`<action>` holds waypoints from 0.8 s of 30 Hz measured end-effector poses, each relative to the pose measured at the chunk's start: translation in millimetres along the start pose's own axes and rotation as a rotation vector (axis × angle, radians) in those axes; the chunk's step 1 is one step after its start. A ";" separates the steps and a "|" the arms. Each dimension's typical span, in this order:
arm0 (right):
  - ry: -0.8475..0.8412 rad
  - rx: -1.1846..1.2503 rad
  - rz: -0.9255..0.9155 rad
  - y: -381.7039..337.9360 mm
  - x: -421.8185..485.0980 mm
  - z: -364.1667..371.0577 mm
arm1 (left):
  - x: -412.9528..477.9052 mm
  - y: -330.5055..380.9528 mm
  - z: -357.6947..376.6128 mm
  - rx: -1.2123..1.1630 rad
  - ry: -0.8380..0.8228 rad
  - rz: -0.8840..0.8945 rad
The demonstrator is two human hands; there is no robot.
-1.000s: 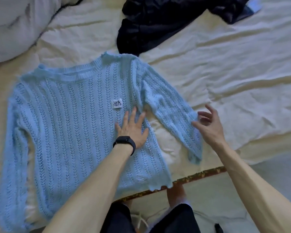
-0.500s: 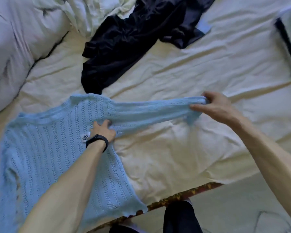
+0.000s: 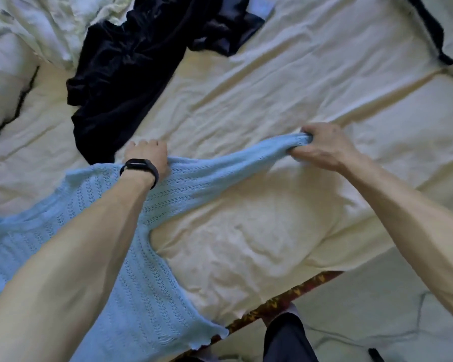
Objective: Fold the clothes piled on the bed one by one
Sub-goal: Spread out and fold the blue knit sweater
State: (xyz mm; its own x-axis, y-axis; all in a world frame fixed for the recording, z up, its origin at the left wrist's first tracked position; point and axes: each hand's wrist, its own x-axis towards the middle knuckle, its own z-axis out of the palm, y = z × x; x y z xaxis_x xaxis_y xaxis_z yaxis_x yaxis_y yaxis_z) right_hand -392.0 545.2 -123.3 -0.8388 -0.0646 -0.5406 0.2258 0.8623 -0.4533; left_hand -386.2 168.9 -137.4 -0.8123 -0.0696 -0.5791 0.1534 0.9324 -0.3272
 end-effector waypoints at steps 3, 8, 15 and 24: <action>0.043 0.261 0.094 14.3 4.3 -18.5 | -10.0 7.9 -2.7 -0.026 -0.042 -0.123; -0.125 0.540 0.260 54.2 5.8 -34.7 | -24.2 41.3 -6.8 -0.280 0.128 -0.109; 0.214 0.464 0.348 77.4 -18.8 -0.4 | -61.4 158.6 10.8 -0.477 0.202 0.141; 0.267 0.690 0.466 63.8 -39.9 15.4 | -45.2 179.0 18.1 -0.442 -0.019 0.192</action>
State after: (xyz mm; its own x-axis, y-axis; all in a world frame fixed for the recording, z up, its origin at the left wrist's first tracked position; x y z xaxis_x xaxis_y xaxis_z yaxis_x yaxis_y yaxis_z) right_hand -336.5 595.0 -141.5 -0.6548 0.4132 -0.6329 0.7517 0.2689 -0.6022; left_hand -311.9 332.5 -183.2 -0.7819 0.1164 -0.6125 0.0428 0.9901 0.1335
